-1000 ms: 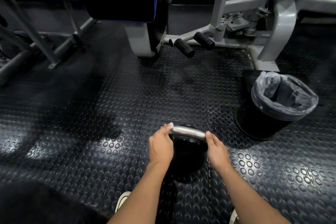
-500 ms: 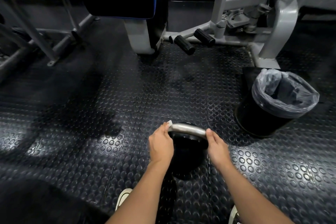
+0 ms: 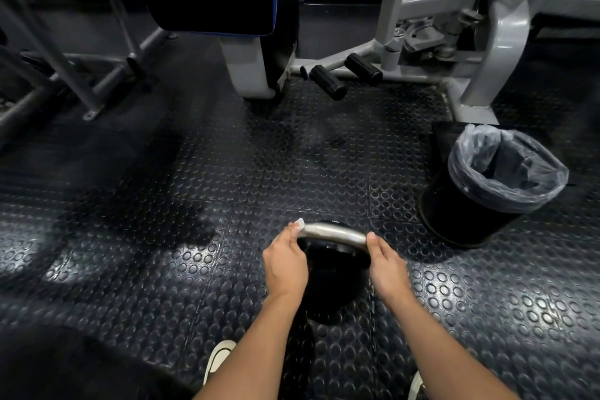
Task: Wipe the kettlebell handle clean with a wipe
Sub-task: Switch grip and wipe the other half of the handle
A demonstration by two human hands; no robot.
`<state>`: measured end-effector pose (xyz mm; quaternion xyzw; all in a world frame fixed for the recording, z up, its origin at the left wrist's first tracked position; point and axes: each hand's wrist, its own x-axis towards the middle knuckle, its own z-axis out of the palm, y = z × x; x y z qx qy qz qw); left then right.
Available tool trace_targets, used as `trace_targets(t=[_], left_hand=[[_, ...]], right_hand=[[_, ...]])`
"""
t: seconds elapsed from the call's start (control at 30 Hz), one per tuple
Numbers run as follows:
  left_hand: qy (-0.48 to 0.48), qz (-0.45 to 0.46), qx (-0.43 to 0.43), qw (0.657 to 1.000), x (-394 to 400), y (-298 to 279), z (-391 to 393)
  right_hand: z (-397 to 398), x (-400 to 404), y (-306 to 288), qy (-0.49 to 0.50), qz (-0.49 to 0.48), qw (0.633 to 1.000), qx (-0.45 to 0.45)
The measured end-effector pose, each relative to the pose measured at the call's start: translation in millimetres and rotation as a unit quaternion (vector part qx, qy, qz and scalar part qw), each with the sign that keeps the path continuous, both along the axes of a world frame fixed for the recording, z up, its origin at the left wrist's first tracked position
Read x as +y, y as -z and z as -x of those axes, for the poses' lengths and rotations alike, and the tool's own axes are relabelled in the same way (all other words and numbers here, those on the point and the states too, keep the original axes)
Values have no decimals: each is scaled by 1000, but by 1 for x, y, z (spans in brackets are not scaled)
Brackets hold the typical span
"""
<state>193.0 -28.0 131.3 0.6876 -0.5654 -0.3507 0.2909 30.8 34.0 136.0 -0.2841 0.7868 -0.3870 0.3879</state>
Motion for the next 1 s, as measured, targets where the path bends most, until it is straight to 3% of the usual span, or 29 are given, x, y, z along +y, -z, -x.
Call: trace_targets(t=[0.23, 0.4, 1.0], left_hand=[[29, 2, 9, 1000, -2, -16, 6], [-14, 3, 16, 1000, 8, -6, -2], [38, -12, 6, 999, -12, -11, 2]], right_hand=[[1, 0, 0, -2, -7, 1000, 4], [1, -1, 1, -5, -9, 1000, 9], [1, 0, 0, -4, -8, 1000, 4]])
